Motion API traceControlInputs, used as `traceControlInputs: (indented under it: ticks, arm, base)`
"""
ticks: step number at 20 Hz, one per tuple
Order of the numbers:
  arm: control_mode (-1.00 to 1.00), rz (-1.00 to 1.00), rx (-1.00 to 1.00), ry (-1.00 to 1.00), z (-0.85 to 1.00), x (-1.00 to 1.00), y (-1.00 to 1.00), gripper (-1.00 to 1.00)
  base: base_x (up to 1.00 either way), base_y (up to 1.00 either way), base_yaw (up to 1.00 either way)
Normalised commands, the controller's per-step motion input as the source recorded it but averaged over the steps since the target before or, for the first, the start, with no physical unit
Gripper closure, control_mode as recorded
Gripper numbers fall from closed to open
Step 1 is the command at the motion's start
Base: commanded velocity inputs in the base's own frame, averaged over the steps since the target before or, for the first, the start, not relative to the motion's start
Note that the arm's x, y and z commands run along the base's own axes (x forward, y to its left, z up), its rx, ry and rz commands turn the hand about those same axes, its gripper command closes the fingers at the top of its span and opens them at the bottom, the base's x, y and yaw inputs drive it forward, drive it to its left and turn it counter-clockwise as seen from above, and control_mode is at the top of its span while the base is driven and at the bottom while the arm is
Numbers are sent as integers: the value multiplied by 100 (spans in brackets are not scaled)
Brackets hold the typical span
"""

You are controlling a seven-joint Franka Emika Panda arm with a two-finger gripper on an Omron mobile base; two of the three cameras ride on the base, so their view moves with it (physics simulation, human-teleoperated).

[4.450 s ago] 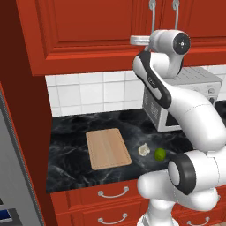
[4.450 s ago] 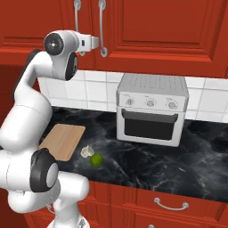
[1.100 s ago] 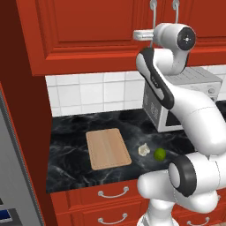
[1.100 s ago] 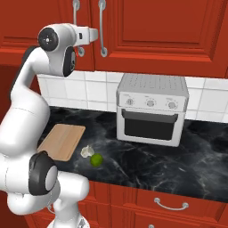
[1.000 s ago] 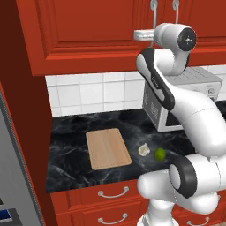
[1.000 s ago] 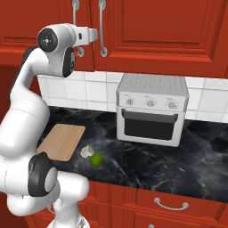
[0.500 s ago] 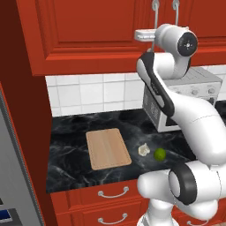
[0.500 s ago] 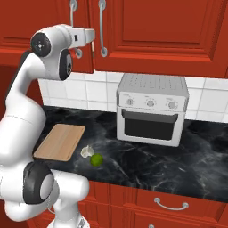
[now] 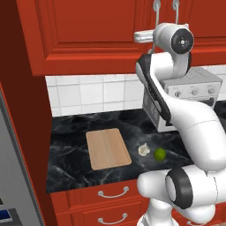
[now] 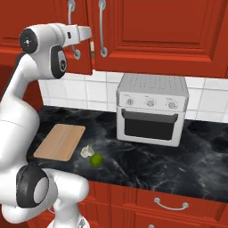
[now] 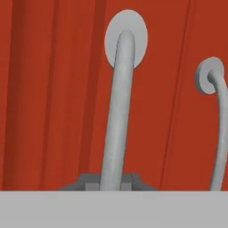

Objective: Open the cabinet. Place the bowl and condiment on the counter. Then place the lime and garlic on the cutting board.

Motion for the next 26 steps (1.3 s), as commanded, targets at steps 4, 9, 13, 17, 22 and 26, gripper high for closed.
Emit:
traceControlInputs:
  ticks: [4,9,13,17,22,26]
  arm:
    - [-100,-11,-3,1,29,-44,-14,100]
    - [-100,-11,0,0,33,-50,-14,100]
    - [-100,-12,0,0,37,-53,-13,100]
    - [-100,-12,0,0,39,-52,-11,100]
    - [-100,-11,0,0,41,-50,-5,100]
    - [-100,-10,0,0,36,-55,-4,100]
  base:
    - [0,0,0]
    - [0,0,0]
    - [0,0,0]
    - [0,0,0]
    - [0,0,0]
    - [0,0,0]
